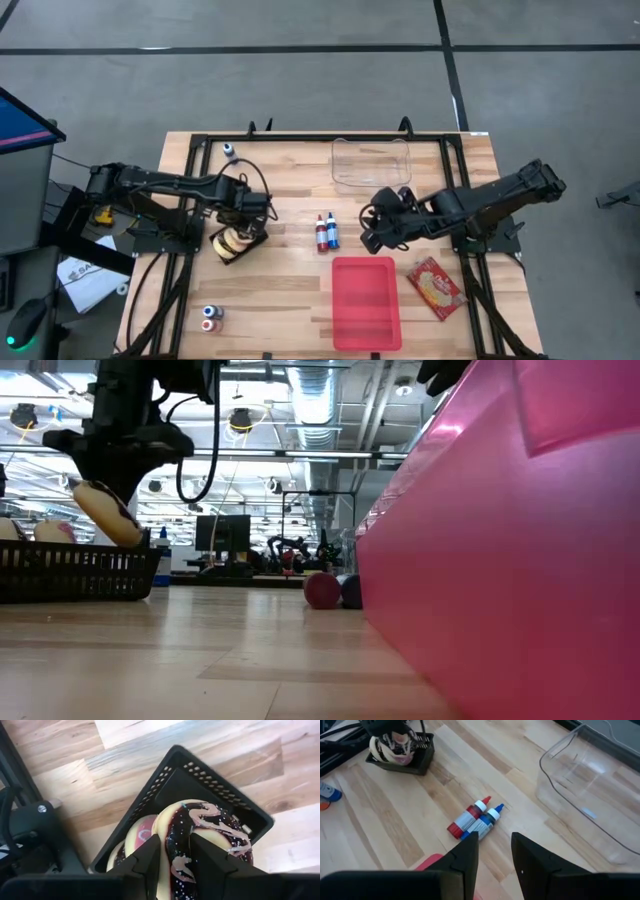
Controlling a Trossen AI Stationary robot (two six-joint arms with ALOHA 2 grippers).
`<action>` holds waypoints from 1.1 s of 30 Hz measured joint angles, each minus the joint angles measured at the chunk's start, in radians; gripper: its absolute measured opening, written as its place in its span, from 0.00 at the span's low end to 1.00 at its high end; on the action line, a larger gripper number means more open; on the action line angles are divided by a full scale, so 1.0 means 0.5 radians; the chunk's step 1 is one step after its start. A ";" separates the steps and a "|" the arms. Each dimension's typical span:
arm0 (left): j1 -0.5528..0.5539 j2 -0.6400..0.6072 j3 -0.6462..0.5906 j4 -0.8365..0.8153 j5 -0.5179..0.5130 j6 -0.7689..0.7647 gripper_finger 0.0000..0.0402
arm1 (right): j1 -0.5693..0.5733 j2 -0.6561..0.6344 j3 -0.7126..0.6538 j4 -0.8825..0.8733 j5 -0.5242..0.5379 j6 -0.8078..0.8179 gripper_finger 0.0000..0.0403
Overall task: Pick & Place Food Item
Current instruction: Put the black donut into the black bin
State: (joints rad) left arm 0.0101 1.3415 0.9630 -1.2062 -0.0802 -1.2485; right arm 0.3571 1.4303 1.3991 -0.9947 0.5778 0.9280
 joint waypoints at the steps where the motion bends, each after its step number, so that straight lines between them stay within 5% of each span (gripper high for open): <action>1: 0.009 0.000 0.000 0.002 -0.003 -0.012 0.24 | 0.010 0.000 0.000 0.000 0.005 0.001 0.27; 33: 0.125 0.307 0.000 0.201 -0.033 0.200 0.24 | 0.176 -0.222 0.000 -0.045 0.212 0.152 0.27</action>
State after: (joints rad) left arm 0.0727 1.4952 0.9630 -1.1056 -0.0967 -1.1484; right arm 0.4450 1.3193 1.3991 -1.0171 0.6840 1.0042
